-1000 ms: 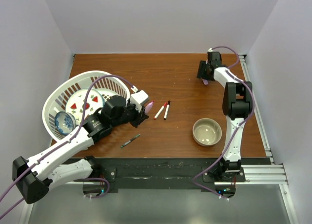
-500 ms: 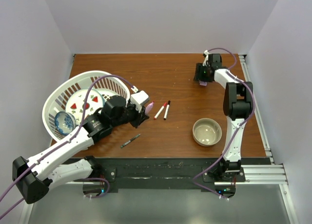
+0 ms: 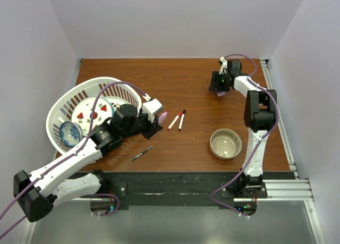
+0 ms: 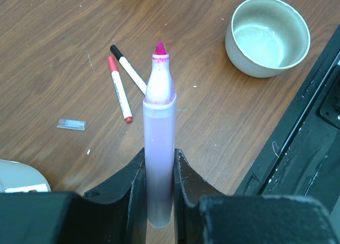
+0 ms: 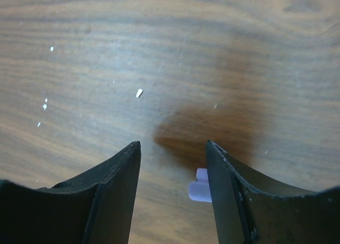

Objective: Insert the pens into the pen caps

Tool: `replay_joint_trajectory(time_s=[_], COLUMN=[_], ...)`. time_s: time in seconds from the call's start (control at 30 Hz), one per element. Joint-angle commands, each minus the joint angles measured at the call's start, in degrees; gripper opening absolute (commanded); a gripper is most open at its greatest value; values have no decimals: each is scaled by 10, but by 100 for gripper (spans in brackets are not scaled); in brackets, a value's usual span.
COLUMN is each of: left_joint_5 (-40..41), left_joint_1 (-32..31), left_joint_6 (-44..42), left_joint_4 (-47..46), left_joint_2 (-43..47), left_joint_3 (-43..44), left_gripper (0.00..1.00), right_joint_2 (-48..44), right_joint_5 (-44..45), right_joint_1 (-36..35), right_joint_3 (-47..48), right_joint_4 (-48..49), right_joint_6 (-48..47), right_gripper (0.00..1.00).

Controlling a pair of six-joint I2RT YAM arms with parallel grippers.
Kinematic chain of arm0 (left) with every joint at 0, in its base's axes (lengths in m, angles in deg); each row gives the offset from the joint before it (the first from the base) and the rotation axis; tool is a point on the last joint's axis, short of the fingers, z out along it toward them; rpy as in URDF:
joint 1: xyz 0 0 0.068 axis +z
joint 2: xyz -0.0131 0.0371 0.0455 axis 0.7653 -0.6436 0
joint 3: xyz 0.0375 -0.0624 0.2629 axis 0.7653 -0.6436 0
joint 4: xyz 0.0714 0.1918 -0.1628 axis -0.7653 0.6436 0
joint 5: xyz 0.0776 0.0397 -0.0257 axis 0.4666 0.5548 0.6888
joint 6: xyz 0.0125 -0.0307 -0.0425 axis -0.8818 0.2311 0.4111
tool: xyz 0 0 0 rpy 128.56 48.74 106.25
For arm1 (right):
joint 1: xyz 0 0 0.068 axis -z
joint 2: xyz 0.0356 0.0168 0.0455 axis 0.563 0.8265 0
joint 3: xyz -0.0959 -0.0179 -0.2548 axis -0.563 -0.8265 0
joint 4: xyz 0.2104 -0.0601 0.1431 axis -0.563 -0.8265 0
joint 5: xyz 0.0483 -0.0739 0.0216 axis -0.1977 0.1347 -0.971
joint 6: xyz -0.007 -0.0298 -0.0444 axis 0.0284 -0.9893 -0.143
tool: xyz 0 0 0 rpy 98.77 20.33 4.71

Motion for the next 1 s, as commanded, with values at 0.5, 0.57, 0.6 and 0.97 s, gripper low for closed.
replay_joint_trajectory(time_s=[0.5, 0.57, 0.6, 0.97], left_joint_5=[-5, -4, -5, -9], left_joint_1=[3, 2, 2, 2], left_joint_6=[-10, -10, -10, -10], left_joint_4=[-16, -16, -17, -15], left_joint_2=[13, 13, 13, 16], left_joint_3=[0, -1, -1, 0], left_gripper=[0, 0, 0, 0], right_joint_2=[-108, -112, -108, -19], right_joint_5=[264, 279, 281, 342], right_joint_1=[-4, -4, -4, -28], right_joint_3=[-4, -19, -18, 113], right_joint_4=[-159, -157, -161, -253], right_joint_6=[281, 350, 368, 473], right_gripper=[50, 51, 51, 50])
